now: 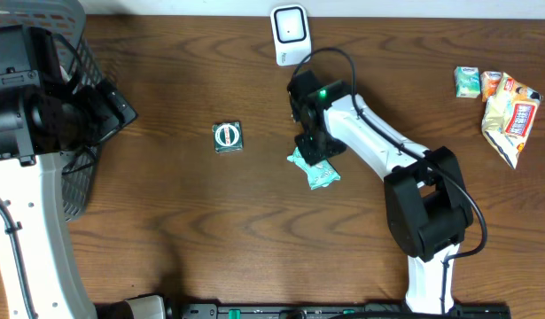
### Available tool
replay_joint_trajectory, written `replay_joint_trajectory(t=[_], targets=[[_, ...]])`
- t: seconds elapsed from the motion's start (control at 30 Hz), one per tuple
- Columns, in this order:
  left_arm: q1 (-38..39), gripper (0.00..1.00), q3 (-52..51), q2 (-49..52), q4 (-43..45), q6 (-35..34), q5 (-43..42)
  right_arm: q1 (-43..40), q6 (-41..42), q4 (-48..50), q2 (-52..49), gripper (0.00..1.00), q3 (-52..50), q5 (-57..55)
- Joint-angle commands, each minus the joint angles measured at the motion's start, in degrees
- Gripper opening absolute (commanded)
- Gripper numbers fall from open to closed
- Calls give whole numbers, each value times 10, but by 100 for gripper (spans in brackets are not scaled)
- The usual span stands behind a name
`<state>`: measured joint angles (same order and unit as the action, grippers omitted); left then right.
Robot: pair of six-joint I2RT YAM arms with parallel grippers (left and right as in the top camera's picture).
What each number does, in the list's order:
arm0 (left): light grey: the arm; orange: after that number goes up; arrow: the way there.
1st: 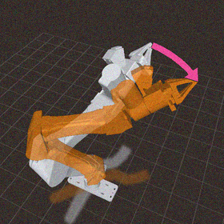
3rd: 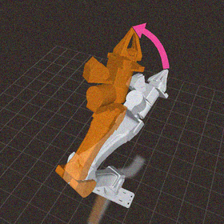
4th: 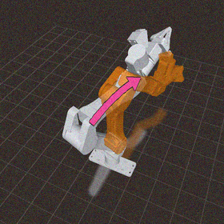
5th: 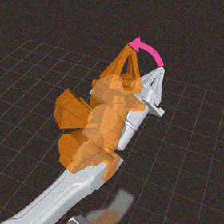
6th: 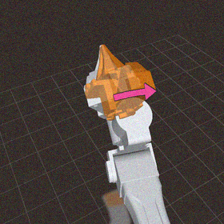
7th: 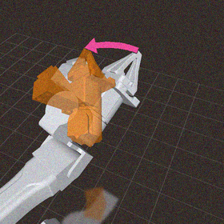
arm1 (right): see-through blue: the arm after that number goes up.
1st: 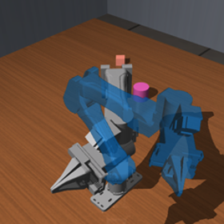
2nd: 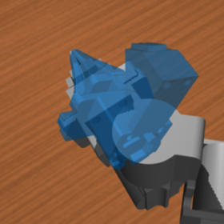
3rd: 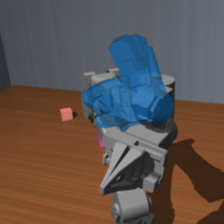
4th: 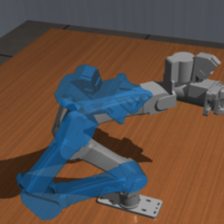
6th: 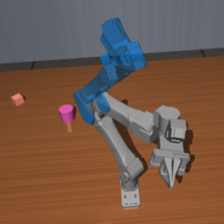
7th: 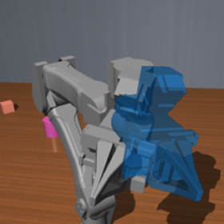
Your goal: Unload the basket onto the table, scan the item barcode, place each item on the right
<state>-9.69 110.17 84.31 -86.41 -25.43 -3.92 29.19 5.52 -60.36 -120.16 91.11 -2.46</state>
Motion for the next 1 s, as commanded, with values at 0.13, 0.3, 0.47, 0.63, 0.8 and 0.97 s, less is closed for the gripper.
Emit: replay_joint_trajectory(t=[0.13, 0.3, 0.47, 0.63, 0.8, 0.97], targets=[[-3, 98, 3, -1, -1, 5, 4, 9, -14, 30, 6, 38, -50, 46], [-3, 98, 3, -1, -1, 5, 4, 9, -1, 37, 6, 1, -49, 44], [-3, 98, 3, -1, -1, 5, 4, 1, 51, 43, 6, 1, 36, 24], [-3, 98, 3, -1, -1, 5, 4, -23, 113, 160, 6, 1, 118, 26], [-3, 98, 3, -1, -1, 5, 4, -39, 151, 380, 1, 1, 121, 29], [-3, 98, 3, -1, -1, 5, 4, -62, 213, 526, -22, 1, 121, 31]])
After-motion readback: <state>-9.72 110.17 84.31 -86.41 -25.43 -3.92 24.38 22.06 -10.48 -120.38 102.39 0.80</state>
